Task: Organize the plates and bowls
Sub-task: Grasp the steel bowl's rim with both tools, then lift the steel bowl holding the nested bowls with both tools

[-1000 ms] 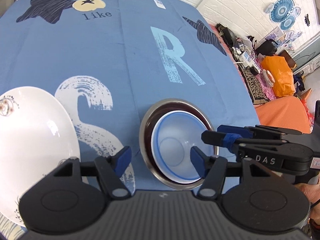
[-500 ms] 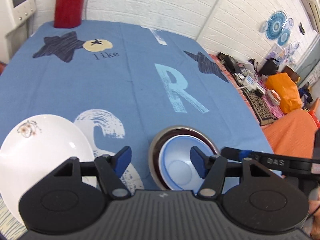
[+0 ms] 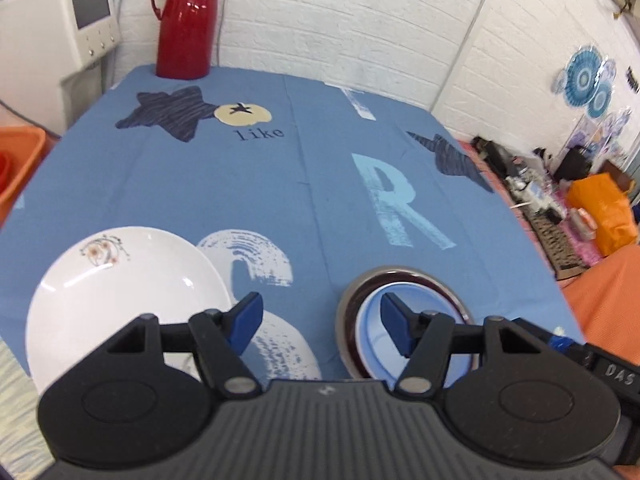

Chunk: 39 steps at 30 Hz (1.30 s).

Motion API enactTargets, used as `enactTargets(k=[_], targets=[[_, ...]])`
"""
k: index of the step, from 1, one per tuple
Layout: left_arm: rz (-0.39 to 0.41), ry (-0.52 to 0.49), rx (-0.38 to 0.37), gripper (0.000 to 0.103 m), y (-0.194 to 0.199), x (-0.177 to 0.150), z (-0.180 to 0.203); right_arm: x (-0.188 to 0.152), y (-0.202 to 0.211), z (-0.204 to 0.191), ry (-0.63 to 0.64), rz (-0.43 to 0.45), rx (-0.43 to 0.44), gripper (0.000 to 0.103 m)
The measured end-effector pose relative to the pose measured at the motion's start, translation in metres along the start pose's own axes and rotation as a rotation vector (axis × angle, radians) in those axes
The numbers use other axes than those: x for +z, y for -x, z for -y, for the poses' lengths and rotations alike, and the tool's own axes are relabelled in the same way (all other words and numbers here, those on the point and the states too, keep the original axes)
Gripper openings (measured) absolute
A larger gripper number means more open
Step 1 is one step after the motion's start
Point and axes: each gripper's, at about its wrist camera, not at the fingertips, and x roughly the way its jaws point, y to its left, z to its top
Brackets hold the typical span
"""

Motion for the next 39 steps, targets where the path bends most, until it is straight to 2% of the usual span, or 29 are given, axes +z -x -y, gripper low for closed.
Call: enactTargets(k=[2, 4, 8, 12, 16, 19, 22, 30, 39], targets=[[0.003, -0.024, 0.028, 0.063, -0.002, 0.0, 0.002, 0.003, -0.006, -0.002, 0.041, -0.039, -0.014, 0.033], [-0.004, -0.037, 0.039, 0.063, -0.006, 0.001, 0.001, 0.007, -0.009, 0.0, 0.05, -0.042, -0.043, 0.034], [-0.078, -0.016, 0.03, 0.063, -0.017, 0.006, -0.006, 0.013, -0.016, 0.002, 0.05, -0.05, -0.079, 0.034], [-0.194, -0.006, 0.033, 0.063, -0.034, 0.009, -0.013, 0.017, -0.019, -0.001, 0.062, -0.041, -0.057, 0.034], [-0.257, -0.02, 0.022, 0.063, -0.046, 0.008, -0.011, 0.018, -0.018, 0.002, 0.028, -0.015, -0.022, 0.034], [-0.274, -0.03, 0.015, 0.063, -0.054, 0.006, -0.007, 0.017, -0.022, 0.006, 0.006, -0.02, -0.016, 0.034], [-0.288, -0.031, 0.047, 0.064, -0.061, 0.001, -0.007, 0.017, -0.023, 0.01, -0.009, -0.034, -0.012, 0.034], [-0.283, -0.014, 0.049, 0.064, -0.067, 0.002, -0.003, 0.017, -0.023, 0.017, -0.044, -0.029, -0.013, 0.035], [-0.314, 0.006, 0.011, 0.064, -0.08, -0.002, -0.004, 0.014, -0.029, 0.017, -0.047, -0.05, -0.026, 0.036]])
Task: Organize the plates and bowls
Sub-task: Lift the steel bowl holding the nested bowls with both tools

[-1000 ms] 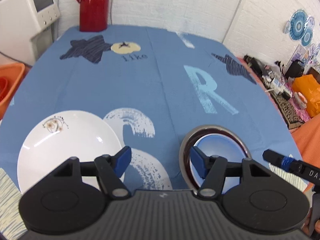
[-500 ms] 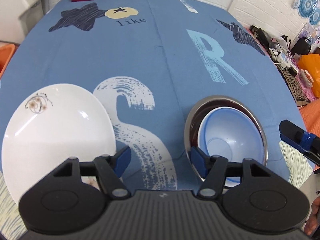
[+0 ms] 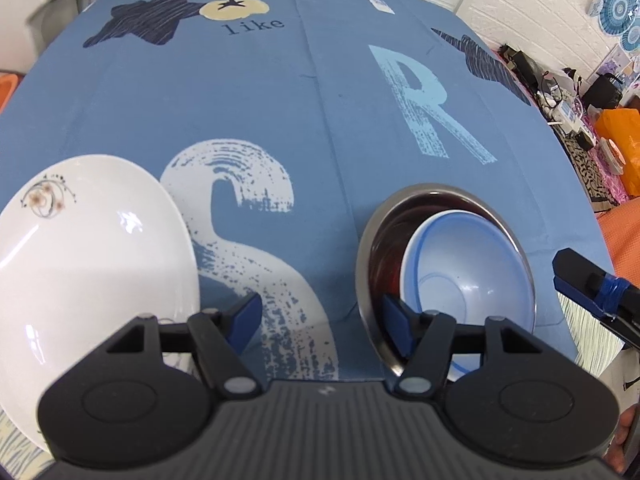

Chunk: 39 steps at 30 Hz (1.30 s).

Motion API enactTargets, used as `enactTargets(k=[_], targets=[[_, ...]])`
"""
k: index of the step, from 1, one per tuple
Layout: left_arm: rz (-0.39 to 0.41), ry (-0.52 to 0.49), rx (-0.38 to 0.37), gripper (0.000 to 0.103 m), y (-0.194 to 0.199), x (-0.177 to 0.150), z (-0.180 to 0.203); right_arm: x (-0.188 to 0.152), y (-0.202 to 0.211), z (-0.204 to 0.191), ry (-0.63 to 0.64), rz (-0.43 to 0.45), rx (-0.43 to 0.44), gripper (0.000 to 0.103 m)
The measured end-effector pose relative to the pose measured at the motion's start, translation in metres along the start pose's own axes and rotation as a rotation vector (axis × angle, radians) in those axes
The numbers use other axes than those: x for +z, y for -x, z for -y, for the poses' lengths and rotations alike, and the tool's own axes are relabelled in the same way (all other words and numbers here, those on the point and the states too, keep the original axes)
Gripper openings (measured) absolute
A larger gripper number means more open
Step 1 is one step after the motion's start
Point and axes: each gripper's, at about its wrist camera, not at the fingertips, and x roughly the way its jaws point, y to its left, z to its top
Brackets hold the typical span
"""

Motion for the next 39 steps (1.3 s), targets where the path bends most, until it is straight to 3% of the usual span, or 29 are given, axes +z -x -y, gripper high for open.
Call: enactTargets(k=[8, 11, 17, 23, 27, 31, 35, 39], targets=[[0.032, 0.009, -0.029, 0.064, 0.016, 0.005, -0.01, 0.001, 0.001, 0.001, -0.003, 0.007, -0.022, 0.036], [0.099, -0.006, -0.04, 0.064, 0.031, 0.006, -0.012, -0.002, 0.004, 0.003, -0.001, 0.022, -0.037, 0.037], [0.212, -0.003, -0.129, 0.066, 0.064, 0.016, -0.018, -0.003, 0.005, 0.002, -0.028, 0.033, -0.023, 0.039], [0.305, 0.044, -0.083, 0.066, 0.099, 0.011, -0.056, -0.002, 0.001, -0.016, 0.01, 0.033, -0.001, 0.04], [0.375, 0.106, -0.013, 0.067, 0.119, -0.007, -0.092, -0.008, -0.007, -0.03, 0.033, 0.023, 0.04, 0.04], [0.382, 0.146, 0.052, 0.067, 0.126, -0.019, -0.118, -0.013, -0.018, -0.047, 0.046, -0.006, 0.056, 0.04], [0.372, 0.162, 0.048, 0.067, 0.125, -0.025, -0.13, -0.017, -0.021, -0.065, 0.077, -0.027, 0.072, 0.04], [0.369, 0.119, 0.006, 0.067, 0.123, -0.024, -0.119, -0.015, -0.009, -0.073, 0.106, 0.014, 0.059, 0.04]])
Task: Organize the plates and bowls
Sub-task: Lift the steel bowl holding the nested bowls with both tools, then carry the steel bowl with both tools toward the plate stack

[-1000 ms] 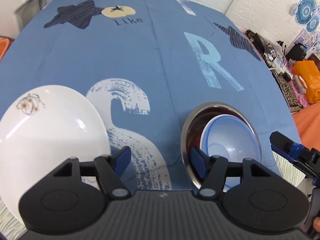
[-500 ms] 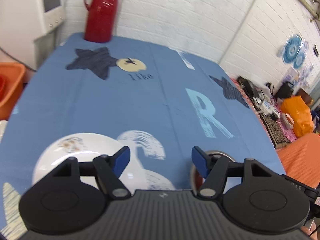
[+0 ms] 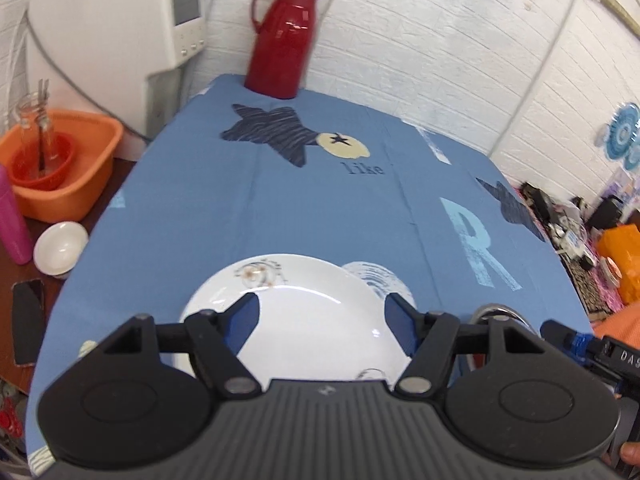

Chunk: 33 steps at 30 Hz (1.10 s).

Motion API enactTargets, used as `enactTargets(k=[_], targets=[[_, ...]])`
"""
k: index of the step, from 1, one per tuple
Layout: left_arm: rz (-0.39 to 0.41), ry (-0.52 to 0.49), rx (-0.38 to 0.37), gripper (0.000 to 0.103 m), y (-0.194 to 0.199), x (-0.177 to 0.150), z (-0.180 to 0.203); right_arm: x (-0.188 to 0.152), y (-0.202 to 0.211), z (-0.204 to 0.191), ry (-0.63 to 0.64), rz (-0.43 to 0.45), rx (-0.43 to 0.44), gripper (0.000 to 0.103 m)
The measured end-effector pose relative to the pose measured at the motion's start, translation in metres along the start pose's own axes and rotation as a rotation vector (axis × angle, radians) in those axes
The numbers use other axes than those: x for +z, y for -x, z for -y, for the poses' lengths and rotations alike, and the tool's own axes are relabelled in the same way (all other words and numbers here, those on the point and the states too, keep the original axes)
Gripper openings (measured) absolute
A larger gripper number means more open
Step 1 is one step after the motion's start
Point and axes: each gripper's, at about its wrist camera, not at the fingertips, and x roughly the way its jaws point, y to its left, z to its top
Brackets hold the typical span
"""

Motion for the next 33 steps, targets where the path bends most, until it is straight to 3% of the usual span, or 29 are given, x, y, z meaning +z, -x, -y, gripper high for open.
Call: enactTargets(k=[5, 10, 14, 17, 33], targets=[[-0.055, -0.124, -0.102, 0.068, -0.018, -0.003, 0.046, 0.006, 0.02, 0.014, 0.025, 0.038, -0.112, 0.04], [-0.236, -0.312, -0.201, 0.068, -0.066, 0.003, 0.089, 0.002, 0.03, 0.044, -0.022, 0.0, -0.188, 0.04], [-0.395, -0.385, -0.2, 0.068, -0.109, 0.009, 0.105, -0.001, 0.029, 0.063, -0.059, -0.039, -0.21, 0.04], [-0.456, -0.408, -0.16, 0.068, -0.133, 0.01, 0.111, -0.003, 0.026, 0.071, -0.068, -0.06, -0.218, 0.04], [-0.487, -0.477, -0.143, 0.069, -0.16, -0.004, 0.128, -0.004, -0.004, 0.085, -0.076, -0.153, -0.226, 0.041]])
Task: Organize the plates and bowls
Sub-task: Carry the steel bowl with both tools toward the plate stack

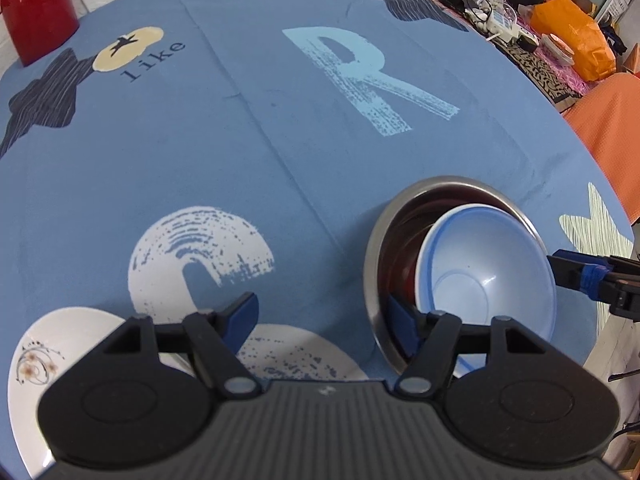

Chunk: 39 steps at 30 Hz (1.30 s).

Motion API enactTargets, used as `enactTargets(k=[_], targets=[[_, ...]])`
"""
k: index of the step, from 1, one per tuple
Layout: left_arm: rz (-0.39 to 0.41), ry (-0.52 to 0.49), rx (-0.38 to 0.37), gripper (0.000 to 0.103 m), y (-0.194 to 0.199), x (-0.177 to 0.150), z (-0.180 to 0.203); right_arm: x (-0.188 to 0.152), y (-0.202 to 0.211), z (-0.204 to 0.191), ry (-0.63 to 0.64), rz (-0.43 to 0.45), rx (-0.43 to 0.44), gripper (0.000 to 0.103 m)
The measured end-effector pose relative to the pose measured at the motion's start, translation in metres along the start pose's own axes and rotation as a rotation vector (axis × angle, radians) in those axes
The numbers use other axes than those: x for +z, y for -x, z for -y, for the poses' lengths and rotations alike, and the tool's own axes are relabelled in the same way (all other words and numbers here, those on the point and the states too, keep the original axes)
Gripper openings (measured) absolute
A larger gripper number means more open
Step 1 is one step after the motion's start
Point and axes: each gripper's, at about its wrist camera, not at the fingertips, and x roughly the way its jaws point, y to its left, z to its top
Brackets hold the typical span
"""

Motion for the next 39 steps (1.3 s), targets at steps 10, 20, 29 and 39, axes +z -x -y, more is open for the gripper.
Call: enactTargets(k=[10, 20, 29, 39], targets=[[-0.021, 0.05, -0.061, 0.069, -0.004, -0.001, -0.012, 0.006, -0.005, 0.001, -0.013, -0.013, 0.009, 0.041], [-0.033, 0.055, -0.067, 0.07, -0.005, 0.0, -0.013, 0.014, -0.015, 0.017, -0.1, -0.131, 0.068, 0.042], [-0.014, 0.069, -0.06, 0.071, -0.004, -0.003, -0.013, 0.021, -0.023, 0.0, 0.032, -0.125, -0.008, 0.045], [0.018, 0.076, -0.045, 0.07, 0.0, -0.008, -0.011, 0.01, -0.02, 0.002, 0.079, -0.043, 0.011, 0.046]])
